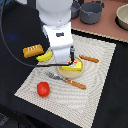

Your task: Interact with the objects in diverse but meaningful ways.

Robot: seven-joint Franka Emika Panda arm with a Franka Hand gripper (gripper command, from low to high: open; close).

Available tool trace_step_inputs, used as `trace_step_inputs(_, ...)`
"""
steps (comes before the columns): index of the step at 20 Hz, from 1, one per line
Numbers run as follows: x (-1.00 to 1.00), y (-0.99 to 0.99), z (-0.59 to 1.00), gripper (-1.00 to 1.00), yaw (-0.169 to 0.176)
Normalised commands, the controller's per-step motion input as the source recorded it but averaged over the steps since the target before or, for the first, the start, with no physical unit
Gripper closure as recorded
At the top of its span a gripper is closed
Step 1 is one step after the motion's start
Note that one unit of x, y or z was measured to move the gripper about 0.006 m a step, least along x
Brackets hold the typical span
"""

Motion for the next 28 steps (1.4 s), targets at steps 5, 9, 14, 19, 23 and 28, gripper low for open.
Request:
trace_step_inputs(5,-0.61,0.25,-0.12,-1.0,0.072)
trace_step_inputs(9,-0.65,0.18,-0.17,-1.0,0.049)
trace_step_inputs(14,-0.7,0.14,-0.27,-1.0,0.034)
trace_step_inputs(19,-0.71,0.09,-0.32,-1.0,0.025)
trace_step_inputs(23,-0.69,0.12,-0.35,-1.0,0.028)
trace_step_inputs(28,-0.65,0.14,-0.36,-1.0,0.042)
